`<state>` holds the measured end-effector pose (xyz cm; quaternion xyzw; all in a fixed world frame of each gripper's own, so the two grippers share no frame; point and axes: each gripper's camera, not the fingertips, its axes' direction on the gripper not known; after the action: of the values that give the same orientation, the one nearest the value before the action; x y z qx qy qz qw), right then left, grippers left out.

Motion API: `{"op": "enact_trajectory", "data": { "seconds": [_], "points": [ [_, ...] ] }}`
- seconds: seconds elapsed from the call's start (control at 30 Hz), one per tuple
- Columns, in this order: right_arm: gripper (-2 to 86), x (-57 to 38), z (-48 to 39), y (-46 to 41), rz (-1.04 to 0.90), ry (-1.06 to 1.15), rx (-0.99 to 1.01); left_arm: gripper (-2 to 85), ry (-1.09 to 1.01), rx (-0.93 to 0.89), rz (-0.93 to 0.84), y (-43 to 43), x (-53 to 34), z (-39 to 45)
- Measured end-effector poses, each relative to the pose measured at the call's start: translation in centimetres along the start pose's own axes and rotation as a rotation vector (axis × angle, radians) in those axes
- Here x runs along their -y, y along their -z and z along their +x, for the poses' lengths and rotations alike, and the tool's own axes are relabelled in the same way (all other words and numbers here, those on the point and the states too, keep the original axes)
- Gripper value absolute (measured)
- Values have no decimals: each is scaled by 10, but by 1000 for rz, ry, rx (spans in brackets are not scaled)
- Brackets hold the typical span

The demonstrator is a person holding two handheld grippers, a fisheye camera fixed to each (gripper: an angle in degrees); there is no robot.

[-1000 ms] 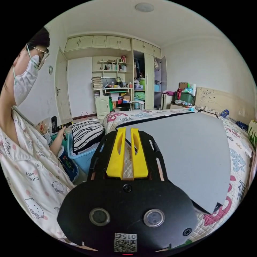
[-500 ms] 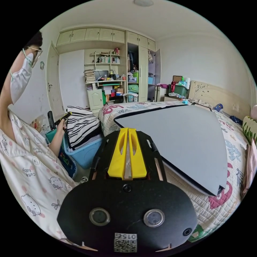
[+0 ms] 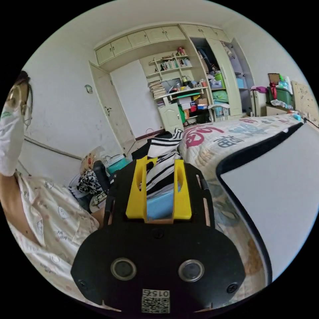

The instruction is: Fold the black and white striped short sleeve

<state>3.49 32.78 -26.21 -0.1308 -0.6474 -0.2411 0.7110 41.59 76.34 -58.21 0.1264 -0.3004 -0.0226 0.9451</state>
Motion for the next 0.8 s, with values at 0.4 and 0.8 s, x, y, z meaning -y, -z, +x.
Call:
{"op": "enact_trajectory", "data": {
  "seconds": [0.4, 0.8],
  "points": [
    [59, -48, 79, -71, -50, -86, 229, 51, 254, -246, 44, 9, -57, -30],
    [27, -127, 136, -25, 48, -114, 236, 66, 200, -365, 259, 11, -53, -13]
  ]
}}
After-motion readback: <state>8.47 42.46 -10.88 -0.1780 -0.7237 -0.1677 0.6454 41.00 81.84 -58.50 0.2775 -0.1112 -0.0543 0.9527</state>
